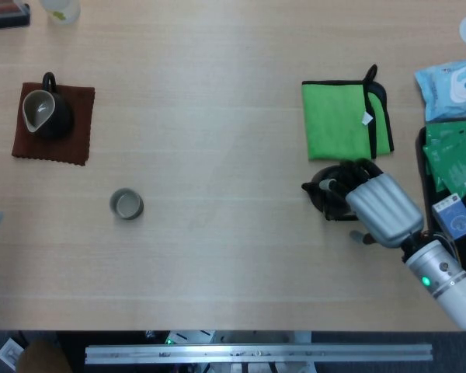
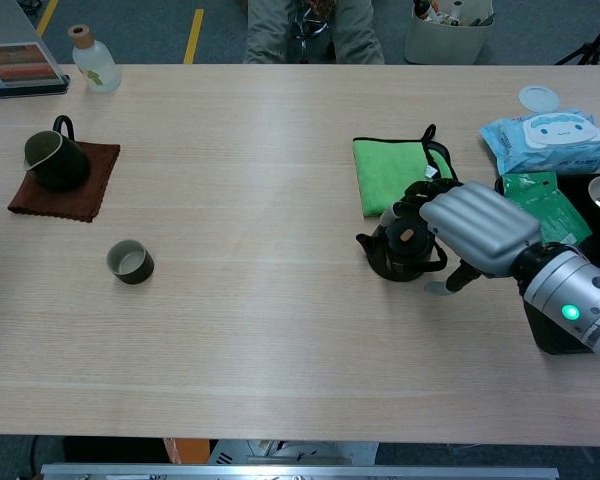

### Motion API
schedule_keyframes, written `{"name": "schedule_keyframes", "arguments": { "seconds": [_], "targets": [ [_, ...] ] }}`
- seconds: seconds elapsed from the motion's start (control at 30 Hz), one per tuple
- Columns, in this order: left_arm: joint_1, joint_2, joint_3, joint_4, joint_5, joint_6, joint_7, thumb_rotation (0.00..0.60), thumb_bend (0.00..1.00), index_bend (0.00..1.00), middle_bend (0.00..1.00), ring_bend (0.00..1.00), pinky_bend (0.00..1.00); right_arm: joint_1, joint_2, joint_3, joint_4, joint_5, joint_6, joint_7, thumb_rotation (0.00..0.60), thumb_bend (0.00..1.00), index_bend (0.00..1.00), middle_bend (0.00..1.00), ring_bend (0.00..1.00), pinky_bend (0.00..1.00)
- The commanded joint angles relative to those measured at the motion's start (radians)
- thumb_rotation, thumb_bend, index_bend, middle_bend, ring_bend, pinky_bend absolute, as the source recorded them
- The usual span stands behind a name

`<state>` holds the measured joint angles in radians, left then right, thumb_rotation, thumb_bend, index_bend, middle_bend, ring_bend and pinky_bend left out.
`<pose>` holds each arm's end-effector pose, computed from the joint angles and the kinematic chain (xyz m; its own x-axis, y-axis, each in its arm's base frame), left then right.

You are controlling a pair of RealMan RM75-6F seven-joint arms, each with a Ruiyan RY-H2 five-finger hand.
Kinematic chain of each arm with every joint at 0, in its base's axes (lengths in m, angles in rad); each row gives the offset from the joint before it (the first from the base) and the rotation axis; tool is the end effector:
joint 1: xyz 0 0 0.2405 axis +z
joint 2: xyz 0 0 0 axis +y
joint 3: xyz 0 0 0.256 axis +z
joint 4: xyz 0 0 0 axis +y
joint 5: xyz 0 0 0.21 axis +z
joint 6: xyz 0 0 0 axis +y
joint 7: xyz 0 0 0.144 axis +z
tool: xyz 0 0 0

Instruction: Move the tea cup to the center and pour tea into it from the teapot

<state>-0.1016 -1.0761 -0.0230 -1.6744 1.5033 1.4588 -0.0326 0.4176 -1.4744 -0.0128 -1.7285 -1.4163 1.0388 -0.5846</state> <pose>-0.3022 0.1795 0.1596 0.3497 0.0514 0.9355 0.9368 -0.0272 -0.3487 -0.1864 -0.2129 -0.0201 0.6053 -0.2926 0.7403 -0.7560 -0.5023 0.4197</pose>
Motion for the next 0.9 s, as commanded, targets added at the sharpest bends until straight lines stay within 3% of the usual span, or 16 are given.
{"name": "schedule_keyframes", "arguments": {
  "seconds": [0.03,0.4,0.63,0.9],
  "targets": [
    [0.001,0.000,0.001,0.002,-0.001,-0.002,-0.001,0.600,0.13,0.29,0.26,0.21,0.07,-0.005,0.014,-0.014,-0.012,-0.012,0.008,0.010,0.600,0.00,0.26,0.28,0.14,0.18],
    [-0.004,-0.005,0.004,0.004,0.004,-0.013,-0.001,0.600,0.13,0.29,0.26,0.21,0.07,-0.013,0.042,-0.036,-0.020,0.005,0.008,0.049,0.600,0.00,0.29,0.37,0.27,0.18],
    [-0.006,-0.006,0.003,0.005,0.000,-0.018,0.002,0.600,0.13,0.29,0.26,0.21,0.07,-0.010,0.036,-0.045,-0.016,0.023,-0.009,0.057,0.600,0.00,0.36,0.41,0.31,0.18],
    [-0.009,-0.010,0.004,0.011,-0.002,-0.025,-0.002,0.600,0.13,0.29,0.26,0.21,0.07,-0.005,0.029,-0.049,-0.017,0.042,-0.015,0.044,0.600,0.00,0.38,0.42,0.31,0.18]
  ]
}}
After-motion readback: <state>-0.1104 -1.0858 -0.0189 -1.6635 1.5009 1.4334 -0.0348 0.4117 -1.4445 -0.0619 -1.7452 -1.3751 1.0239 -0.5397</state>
